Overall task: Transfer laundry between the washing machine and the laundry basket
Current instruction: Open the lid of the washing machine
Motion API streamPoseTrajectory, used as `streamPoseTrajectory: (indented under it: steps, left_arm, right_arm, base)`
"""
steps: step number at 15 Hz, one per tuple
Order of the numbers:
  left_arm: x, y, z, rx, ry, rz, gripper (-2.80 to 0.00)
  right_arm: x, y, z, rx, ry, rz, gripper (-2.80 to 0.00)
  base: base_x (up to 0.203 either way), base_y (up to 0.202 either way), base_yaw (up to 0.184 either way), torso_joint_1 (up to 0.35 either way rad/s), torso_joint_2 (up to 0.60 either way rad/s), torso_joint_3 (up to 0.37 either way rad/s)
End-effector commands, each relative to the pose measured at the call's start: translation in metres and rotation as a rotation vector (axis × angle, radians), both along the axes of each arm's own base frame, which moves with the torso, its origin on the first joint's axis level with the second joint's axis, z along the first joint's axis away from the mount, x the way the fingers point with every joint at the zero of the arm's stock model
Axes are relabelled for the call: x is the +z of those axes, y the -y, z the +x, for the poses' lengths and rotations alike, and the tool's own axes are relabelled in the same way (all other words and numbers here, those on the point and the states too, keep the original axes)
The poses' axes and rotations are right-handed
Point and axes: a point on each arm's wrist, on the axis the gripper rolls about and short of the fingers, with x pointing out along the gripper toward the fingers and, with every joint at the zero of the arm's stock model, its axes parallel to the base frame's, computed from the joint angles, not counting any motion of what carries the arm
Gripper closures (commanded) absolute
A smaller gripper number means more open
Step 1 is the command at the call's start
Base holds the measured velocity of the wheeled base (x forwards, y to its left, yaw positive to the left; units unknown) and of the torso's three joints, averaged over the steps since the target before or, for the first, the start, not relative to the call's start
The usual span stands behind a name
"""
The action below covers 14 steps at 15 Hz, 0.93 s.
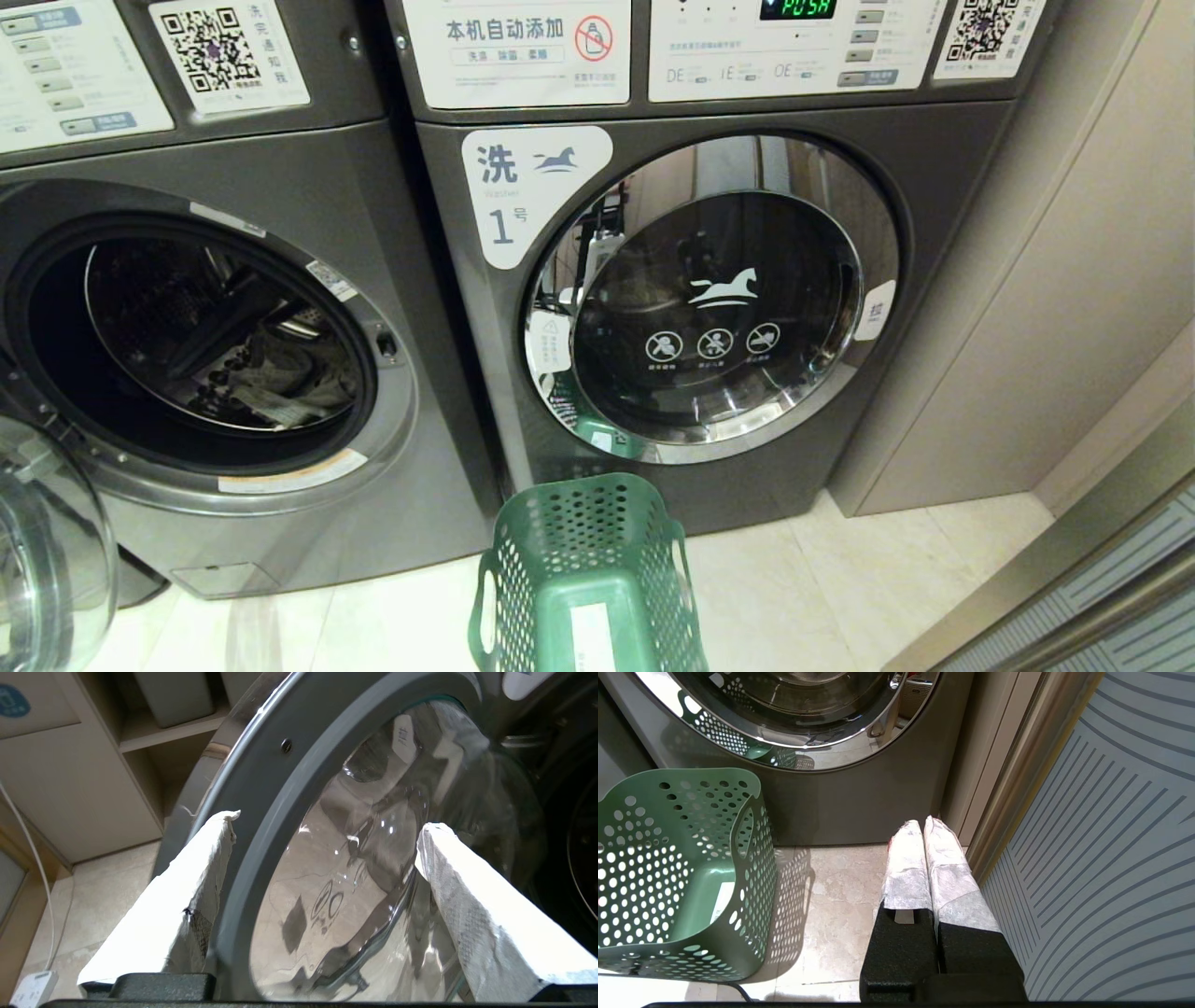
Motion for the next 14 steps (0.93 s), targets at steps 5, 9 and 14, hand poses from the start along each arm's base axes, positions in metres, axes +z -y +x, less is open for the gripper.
streamPoseTrajectory:
  steps: [5,9,14]
  left_arm:
    - [-0.016,-0.069,0.068,0.068,-0.021,-0.111,-2.8]
    - [-0.022,-0.079,0.077,0.088,-0.01,-0.132,0.0]
    - [-0.017,-0.109,0.072,0.184,0.018,-0.124,0.0]
  right_arm:
    - [0.0,0.0,0.0,0.001,0.001,-0.001,0.0]
    - [0.0,0.0,0.0,0.002,0.0,-0.001,0.0]
    - [0.0,0.0,0.0,0.001,0.0,-0.001,0.0]
  base:
    - [0.0,0.0,0.0,0.0,0.0,0.0]
    - [0.0,0.0,0.0,0.0,0.0,0.0]
    - [0.0,0.0,0.0,0.0,0.0,0.0]
